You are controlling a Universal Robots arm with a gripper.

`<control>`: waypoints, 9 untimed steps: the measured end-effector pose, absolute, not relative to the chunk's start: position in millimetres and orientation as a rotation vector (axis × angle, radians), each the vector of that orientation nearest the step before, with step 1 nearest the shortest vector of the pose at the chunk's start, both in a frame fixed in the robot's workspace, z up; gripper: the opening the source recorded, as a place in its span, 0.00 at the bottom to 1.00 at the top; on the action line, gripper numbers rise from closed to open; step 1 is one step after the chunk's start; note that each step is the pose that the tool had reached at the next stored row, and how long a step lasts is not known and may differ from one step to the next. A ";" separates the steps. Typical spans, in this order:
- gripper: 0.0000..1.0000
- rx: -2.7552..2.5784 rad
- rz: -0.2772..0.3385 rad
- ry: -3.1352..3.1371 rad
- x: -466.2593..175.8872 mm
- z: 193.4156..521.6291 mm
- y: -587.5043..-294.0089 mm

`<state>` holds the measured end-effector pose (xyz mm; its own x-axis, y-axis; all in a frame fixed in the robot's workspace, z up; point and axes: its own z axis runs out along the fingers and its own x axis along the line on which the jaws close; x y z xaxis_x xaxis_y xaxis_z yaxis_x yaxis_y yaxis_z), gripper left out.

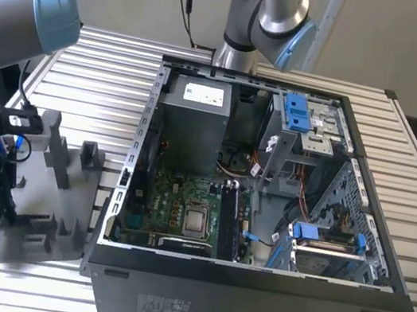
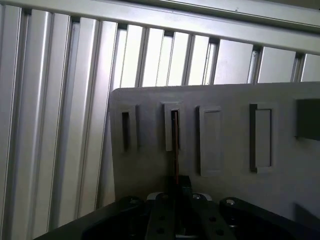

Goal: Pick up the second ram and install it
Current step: 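Pick up the second ram and move it above second insertion slot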

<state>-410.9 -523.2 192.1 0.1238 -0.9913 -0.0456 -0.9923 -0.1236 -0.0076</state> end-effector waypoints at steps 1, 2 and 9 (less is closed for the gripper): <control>0.15 -2.328 0.045 2.055 -410.9 192.1 -523.2; 0.15 -2.328 0.045 2.055 -410.9 192.1 -523.2; 0.15 -2.328 0.045 2.055 -410.9 191.9 -523.2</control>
<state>-410.9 -523.2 191.9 0.1238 -0.9913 -0.0456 -0.9923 -0.1236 -0.0076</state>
